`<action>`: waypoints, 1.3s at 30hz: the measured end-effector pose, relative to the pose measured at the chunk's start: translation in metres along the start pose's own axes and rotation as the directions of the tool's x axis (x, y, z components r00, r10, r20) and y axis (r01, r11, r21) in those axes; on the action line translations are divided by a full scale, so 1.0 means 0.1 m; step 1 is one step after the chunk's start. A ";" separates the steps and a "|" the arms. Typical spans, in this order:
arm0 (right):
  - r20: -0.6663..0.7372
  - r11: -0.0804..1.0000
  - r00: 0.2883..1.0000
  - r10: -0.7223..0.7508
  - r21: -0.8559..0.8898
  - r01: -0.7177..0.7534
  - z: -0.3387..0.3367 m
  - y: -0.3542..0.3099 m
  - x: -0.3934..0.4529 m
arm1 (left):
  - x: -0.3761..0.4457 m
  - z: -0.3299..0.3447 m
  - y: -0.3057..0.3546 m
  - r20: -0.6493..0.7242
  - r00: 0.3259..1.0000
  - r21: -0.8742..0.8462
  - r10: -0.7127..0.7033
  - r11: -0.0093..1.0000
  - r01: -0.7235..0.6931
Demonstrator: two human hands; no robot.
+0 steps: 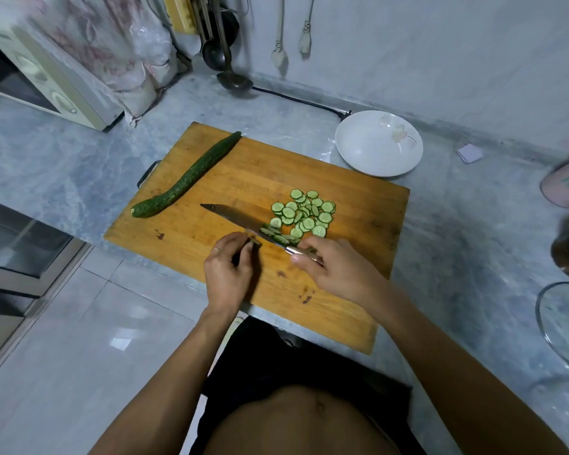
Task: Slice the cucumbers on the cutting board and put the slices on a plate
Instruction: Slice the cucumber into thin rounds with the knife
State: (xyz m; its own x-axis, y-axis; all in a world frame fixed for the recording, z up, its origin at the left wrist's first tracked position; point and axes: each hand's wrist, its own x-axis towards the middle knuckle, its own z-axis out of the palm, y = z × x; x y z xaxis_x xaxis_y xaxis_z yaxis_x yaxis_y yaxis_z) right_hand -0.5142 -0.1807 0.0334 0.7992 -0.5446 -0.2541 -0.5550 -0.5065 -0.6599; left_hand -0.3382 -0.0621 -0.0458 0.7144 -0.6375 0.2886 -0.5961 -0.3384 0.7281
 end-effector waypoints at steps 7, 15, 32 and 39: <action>-0.116 0.991 0.992 -0.047 -0.127 0.032 -0.14 0.14 -0.09 | 0.10 -0.17 0.34 -0.166 0.974 -0.064 0.152 0.984 -0.164; -0.118 0.933 0.981 -0.151 -0.344 0.102 -0.16 0.22 -0.16 | 0.59 -0.01 0.56 0.645 0.760 0.161 0.081 0.958 -0.239; -0.189 0.935 0.958 -0.215 -0.323 0.146 -0.12 0.42 -0.30 | 1.15 0.14 0.50 0.840 0.536 -0.033 0.083 0.994 -0.103; -0.162 0.929 0.963 -0.217 -0.338 0.152 -0.14 0.45 -0.37 | 1.24 0.21 0.53 0.740 0.670 0.083 0.054 0.982 -0.171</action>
State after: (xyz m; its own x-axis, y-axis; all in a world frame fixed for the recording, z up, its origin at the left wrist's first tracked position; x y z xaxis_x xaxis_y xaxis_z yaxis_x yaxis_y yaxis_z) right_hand -0.5716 -0.1928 0.0233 0.8524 -0.5227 0.0130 -0.4716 -0.7794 -0.4125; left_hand -0.2885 -0.1731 0.0155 0.1749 -0.9580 -0.2274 -0.7376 -0.2804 0.6142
